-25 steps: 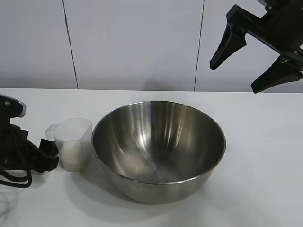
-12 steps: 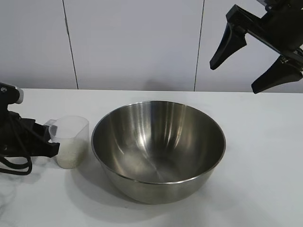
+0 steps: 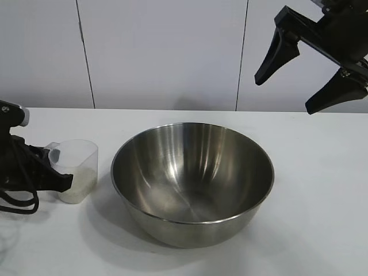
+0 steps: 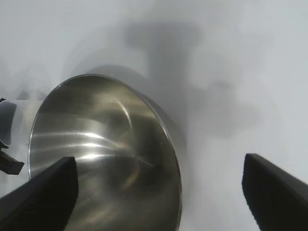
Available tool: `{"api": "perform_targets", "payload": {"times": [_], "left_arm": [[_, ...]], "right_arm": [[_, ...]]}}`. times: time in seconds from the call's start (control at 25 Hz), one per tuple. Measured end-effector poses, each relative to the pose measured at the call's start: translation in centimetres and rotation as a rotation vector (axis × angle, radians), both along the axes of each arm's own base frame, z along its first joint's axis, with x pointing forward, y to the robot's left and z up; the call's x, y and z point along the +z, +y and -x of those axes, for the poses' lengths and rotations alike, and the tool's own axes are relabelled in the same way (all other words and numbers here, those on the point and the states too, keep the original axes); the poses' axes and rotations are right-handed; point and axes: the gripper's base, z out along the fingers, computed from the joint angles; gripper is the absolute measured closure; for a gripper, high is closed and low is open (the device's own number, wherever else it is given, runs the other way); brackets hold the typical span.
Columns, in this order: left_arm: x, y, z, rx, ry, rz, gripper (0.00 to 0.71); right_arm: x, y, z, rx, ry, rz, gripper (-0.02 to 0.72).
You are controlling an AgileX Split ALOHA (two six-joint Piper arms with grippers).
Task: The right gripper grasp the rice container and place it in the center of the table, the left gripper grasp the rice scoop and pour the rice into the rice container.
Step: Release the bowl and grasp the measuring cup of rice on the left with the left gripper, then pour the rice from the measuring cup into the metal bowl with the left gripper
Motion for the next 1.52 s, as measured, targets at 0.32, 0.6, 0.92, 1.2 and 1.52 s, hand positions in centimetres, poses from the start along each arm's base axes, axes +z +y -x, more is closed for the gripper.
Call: {"api": "perform_targets", "payload": {"times": [0.32, 0.6, 0.92, 1.2, 1.52], "left_arm": [[2.3, -0.3, -0.2, -0.031, -0.072, 0.021, 0.701], [4.7, -0.8, -0.2, -0.079, -0.15, 0.037, 0.701], [10.4, -1.4, -1.6, -0.136, -0.182, -0.079, 0.702], [14.3, -5.2, -1.7, -0.319, -0.183, -0.3, 0.702], [15.7, -9.7, -0.6, -0.575, -0.315, -0.622, 0.702]], "right_arm": [[0.0, 0.0, 0.0, 0.0, 0.0, 0.0, 0.063], [0.0, 0.0, 0.0, 0.0, -0.001, 0.0, 0.063], [0.0, 0.0, 0.0, -0.001, -0.002, 0.0, 0.063], [0.0, 0.0, 0.0, -0.001, -0.003, 0.003, 0.063], [0.0, -0.1, 0.0, 0.001, -0.005, 0.009, 0.063]]}}
